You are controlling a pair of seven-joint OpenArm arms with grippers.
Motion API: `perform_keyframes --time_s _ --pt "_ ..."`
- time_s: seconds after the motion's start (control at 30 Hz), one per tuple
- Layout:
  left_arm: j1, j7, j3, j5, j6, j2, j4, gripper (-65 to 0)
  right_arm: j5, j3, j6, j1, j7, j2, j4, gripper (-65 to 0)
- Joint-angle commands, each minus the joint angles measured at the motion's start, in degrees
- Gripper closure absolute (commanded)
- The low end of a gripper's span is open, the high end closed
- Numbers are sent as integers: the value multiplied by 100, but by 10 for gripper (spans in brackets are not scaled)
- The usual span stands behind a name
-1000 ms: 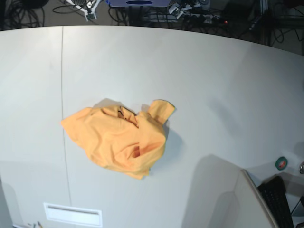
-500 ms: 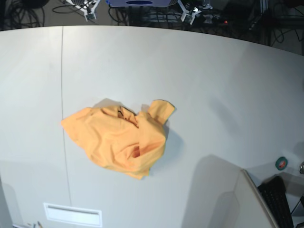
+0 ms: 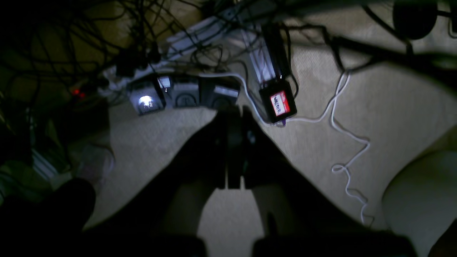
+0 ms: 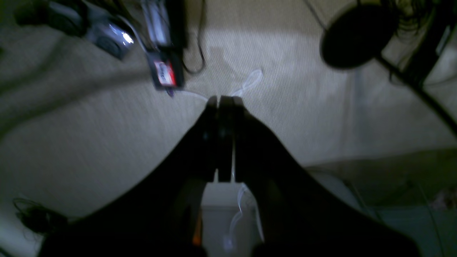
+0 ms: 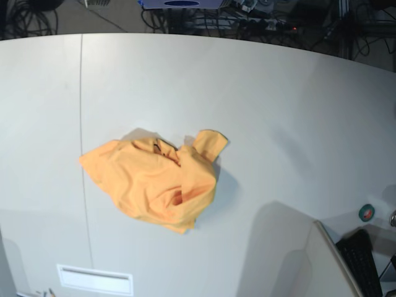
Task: Layout the t-shirt on the table in an organized manner, then fold the t-shirt properly
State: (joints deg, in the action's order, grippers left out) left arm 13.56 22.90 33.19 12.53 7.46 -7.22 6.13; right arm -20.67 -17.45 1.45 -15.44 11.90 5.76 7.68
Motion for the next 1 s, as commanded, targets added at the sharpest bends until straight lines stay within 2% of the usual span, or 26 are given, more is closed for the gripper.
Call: perform_keyframes --time_s 0.0,0.13,0.23,0.33,0.43,0.53,0.63,0.73,0.87,0.97 --pt "257 1 -18 34 -4 -161 68 0 5 18 17 -289 -16 79 159 0" --pt "943 343 -27 52 -4 -671 895 0 -13 123 -18 -1229 -131 220 1337 0" --pt "1435 379 -185 61 -4 -961 1510 0 -13 712 -18 -1889 -649 220 2366 0" --pt "2094 396 -959 61 -4 -1137 2328 0 14 1257 -18 -2680 -1124 228 3781 0" --pt "2842 405 -1882 -1 -4 -1286 3585 0 14 1802 -18 -3436 -1573 360 5399 0" --pt "3448 361 -2462 -1 -4 -1436 4886 0 14 2180 -18 -3876 -2241 360 6753 0" --pt "3958 352 -2910 -1 -4 -1541 6134 0 14 2585 -27 -4148 -2935 352 8133 0" --pt "4354 352 -3297 43 -4 -1577 7128 0 14 2805 -27 -4245 -3392 343 9126 0" --pt "4573 343 -3789 43 -4 -1533 8103 0 14 2805 0 -4034 -3621 352 10032 0" --pt "4459 256 -3824 52 -4 -1541 8499 0 14 2778 8 -3462 -3630 352 10331 0"
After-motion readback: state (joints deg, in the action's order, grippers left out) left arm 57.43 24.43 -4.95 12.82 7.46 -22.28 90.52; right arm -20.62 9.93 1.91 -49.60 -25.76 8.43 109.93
